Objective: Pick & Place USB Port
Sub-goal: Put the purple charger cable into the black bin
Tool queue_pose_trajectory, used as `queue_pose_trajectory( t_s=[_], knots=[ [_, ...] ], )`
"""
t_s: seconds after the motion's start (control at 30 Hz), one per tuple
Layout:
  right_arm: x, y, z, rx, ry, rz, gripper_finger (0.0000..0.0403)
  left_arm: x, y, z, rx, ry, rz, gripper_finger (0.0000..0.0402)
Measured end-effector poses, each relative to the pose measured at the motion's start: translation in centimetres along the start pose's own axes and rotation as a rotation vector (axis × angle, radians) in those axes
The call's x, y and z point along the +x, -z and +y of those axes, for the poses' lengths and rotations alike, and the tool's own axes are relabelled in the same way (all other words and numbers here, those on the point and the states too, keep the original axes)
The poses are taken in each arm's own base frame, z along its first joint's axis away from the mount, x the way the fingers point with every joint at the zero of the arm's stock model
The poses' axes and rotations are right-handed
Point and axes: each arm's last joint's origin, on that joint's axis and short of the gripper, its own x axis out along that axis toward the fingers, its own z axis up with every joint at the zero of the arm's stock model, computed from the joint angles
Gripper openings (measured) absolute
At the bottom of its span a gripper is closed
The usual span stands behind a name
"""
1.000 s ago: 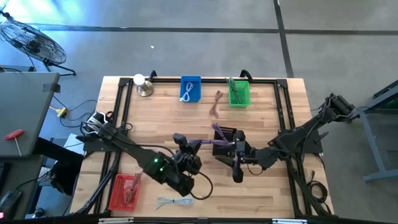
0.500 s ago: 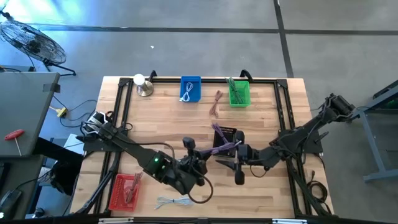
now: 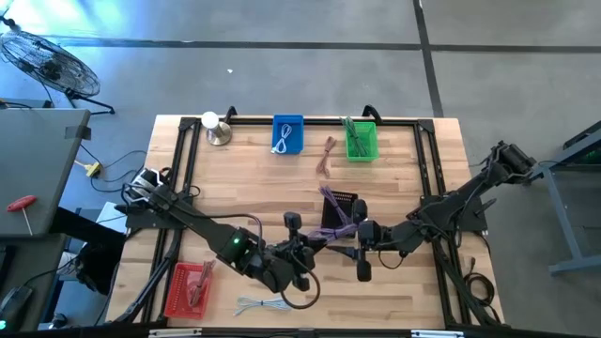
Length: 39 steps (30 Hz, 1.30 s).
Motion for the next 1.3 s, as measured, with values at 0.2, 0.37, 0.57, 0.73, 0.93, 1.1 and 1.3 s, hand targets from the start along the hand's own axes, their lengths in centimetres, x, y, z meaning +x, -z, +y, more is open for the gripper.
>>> queue_pose_trajectory(
  t_s=[0.2,0.37,0.57,0.73,0.93,1.1,1.3],
  knots=[
    [0.0,0.0,0.1,-0.043,-0.019,0.003,0.0034,0.2,0.2,-0.3,0.014,0.010,0.006,0.0006],
    [0.0,0.1,0.1,-0.030,-0.026,0.006,0.0026,0.2,0.3,-0.3,0.019,0.039,0.011,0.0026],
    [0.0,0.1,0.0,-0.029,-0.011,0.009,0.0016,0.2,0.3,-0.4,-0.002,0.059,0.014,0.0111],
    [0.0,0.4,-0.1,-0.042,0.032,0.030,0.0015,0.2,0.7,-0.5,-0.034,0.075,0.043,0.0201],
    [-1.3,0.4,-1.1,-0.094,0.265,0.071,0.0015,-0.3,1.5,-1.0,0.042,0.081,0.105,0.0275],
    [-2.9,0.2,-2.5,-0.105,0.429,0.105,0.0015,-1.3,1.8,-1.7,0.085,0.063,0.116,0.0288],
    [-4.4,-0.1,-4.6,0.073,0.427,0.165,0.0015,-3.0,3.6,-1.9,0.234,-0.102,0.222,0.0289]
  ],
)
